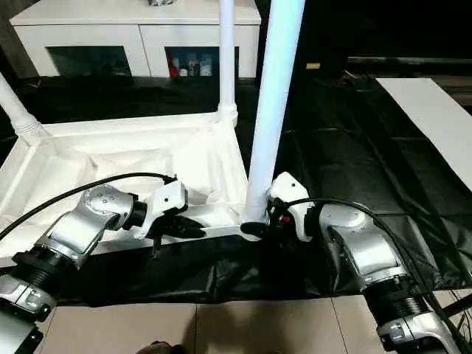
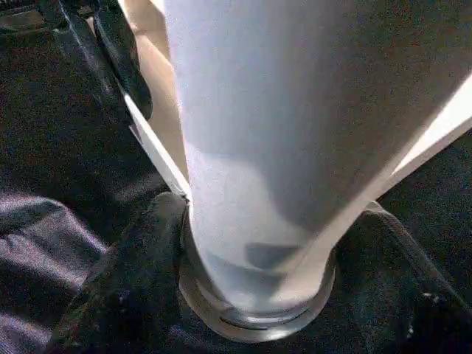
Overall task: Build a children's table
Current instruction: Rotate leg to tighten
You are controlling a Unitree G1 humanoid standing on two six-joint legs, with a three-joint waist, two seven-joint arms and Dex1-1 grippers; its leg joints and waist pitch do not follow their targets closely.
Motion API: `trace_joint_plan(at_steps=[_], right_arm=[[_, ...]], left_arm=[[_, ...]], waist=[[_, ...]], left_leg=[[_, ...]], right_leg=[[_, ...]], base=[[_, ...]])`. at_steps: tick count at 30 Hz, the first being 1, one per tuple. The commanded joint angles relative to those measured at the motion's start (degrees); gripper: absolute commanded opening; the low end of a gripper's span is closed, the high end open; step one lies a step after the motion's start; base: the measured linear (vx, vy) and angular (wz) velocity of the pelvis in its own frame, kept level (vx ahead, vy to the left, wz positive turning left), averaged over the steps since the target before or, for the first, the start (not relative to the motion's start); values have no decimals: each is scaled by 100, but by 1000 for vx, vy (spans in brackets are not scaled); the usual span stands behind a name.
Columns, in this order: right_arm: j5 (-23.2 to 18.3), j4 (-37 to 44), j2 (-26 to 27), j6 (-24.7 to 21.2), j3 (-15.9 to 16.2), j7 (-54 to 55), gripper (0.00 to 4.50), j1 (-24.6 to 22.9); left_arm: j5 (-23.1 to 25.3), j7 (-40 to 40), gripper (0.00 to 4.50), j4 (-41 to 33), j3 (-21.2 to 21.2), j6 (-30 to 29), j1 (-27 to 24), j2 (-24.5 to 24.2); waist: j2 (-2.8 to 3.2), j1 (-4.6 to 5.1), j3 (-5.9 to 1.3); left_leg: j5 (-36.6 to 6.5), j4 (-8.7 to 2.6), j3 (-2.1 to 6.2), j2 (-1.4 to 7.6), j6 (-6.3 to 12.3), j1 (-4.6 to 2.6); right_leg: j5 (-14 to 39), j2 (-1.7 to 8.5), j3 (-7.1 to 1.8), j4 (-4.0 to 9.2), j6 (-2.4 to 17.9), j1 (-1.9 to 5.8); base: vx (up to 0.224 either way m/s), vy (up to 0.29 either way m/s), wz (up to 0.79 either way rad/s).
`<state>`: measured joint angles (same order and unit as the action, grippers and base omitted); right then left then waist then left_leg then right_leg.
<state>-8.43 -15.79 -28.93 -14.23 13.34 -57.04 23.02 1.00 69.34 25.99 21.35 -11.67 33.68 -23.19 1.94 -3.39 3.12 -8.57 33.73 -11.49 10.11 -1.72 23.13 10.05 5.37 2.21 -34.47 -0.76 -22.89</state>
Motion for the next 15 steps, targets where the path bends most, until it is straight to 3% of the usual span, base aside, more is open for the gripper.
trace_joint_plan(at_steps=[1, 4, 5, 7, 8, 10, 11, 12, 14, 15], right_arm=[[2, -54, -28, 8, -3, -82, 269, 32], [-46, -152, 112, -16, -115, 72, 264, 58], [-88, -246, 252, -88, -228, 292, 263, 113], [-68, -386, 448, -143, -355, 692, 263, 199], [4, -717, 936, -223, -641, 1720, 262, 375], [87, -913, 1256, -316, -794, 2440, 262, 466], [172, -1146, 1636, -474, -977, 3313, 262, 571], [173, -1146, 1637, -474, -977, 3314, 262, 571], [182, -1280, 1844, -533, -1079, 3712, 261, 639], [186, -1462, 2115, -582, -1201, 4182, 261, 734]], left_arm=[[89, 91, 0, -144, 133, -24, 49, -57], [108, 21, 0, -126, 122, 1, 47, -41], [112, -90, 0, -81, 83, 23, 60, 13], [104, -229, 0, -16, 31, 34, 82, 95], [140, -686, 0, 241, -87, 71, 171, 345], [159, -1000, 0, 426, -162, 49, 238, 530], [163, -1381, 0, 641, -258, -34, 330, 767], [163, -1382, 0, 641, -258, -34, 330, 767], [221, -1632, 0, 799, -275, -51, 415, 884], [325, -2013, 0, 1023, -295, -52, 537, 1034]], waist=[[-68, 13, -413], [-61, 15, -416], [-84, 26, -409], [-66, 52, -398], [-100, 86, -383], [-93, 160, -378], [-89, 178, -361], [-94, 219, -367], [-90, 229, -376], [-85, 243, -380]], left_leg=[[-1711, -391, 134, 286, 187, -200], [-1649, -385, 131, 283, 220, -195], [-1679, -391, 132, 282, 221, -189], [-1835, -395, 138, 273, 146, -202], [-1920, -406, 140, 272, 89, -186], [-2223, -419, 179, 248, -142, -204], [-2273, -425, 179, 246, -177, -204], [-2393, -427, 193, 234, -260, -215], [-2440, -440, 208, 246, -262, -211], [-2409, -435, 189, 244, -230, -215]], right_leg=[[1336, 269, -171, 404, 1354, 186], [1235, 265, -168, 395, 1390, 188], [1284, 263, -163, 402, 1388, 189], [1543, 269, -158, 422, 1369, 154], [1759, 273, -161, 432, 1318, 155], [2273, 269, -142, 466, 1135, 127], [2342, 264, -147, 476, 1100, 112], [2482, 265, -138, 483, 1068, 93], [2453, 274, -137, 504, 981, 110], [2267, 265, -156, 499, 1016, 78]], base=[[0, 0, 0], [0, 0, 0], [0, 0, 0], [0, 0, 0], [0, 0, 0], [0, 0, 0], [0, 0, 0], [0, 0, 0], [0, 0, 0], [0, 0, 0]])
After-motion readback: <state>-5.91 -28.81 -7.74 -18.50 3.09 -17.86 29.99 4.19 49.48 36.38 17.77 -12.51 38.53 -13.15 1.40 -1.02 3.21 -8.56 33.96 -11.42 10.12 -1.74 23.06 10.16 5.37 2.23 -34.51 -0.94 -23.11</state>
